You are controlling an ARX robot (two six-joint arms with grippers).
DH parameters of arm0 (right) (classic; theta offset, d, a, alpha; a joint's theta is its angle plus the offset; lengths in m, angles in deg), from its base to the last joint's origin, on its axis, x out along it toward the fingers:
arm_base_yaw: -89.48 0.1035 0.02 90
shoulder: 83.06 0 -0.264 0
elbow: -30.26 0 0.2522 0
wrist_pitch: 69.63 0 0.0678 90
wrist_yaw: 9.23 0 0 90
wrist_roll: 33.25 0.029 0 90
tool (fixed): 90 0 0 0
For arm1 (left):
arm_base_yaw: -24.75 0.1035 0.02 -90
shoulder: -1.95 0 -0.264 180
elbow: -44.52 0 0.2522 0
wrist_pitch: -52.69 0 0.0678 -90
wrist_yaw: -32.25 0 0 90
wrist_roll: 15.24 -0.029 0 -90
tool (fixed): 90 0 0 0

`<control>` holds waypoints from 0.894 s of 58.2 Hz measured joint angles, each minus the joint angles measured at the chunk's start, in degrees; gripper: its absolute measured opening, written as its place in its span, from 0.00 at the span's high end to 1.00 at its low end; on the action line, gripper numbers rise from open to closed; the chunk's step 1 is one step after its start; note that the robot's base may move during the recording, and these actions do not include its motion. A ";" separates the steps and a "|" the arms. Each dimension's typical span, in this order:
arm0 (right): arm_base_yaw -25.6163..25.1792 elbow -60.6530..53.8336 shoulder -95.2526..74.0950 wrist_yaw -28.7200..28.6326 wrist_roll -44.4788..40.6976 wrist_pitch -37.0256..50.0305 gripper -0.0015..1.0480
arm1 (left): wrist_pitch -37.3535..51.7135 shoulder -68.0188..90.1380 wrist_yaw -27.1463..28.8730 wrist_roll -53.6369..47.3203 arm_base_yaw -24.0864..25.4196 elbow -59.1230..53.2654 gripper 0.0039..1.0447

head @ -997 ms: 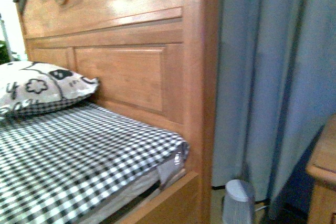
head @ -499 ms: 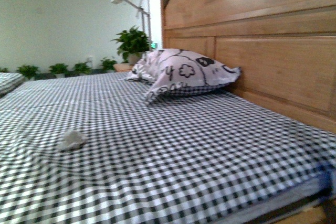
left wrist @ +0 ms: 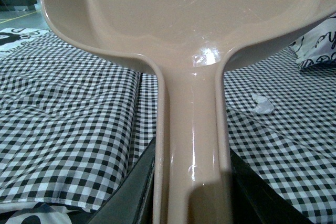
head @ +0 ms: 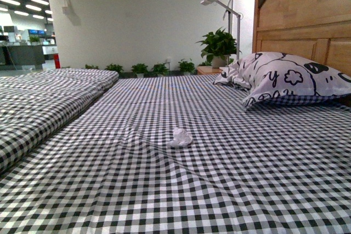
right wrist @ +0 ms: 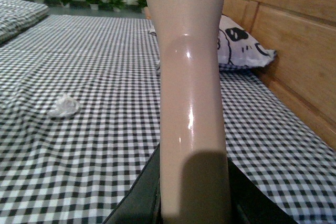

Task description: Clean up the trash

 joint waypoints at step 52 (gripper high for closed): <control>-0.15 0.00 0.22 0.37 0.00 0.00 0.82 | -7.93 41.57 -22.16 -26.43 9.31 22.25 0.74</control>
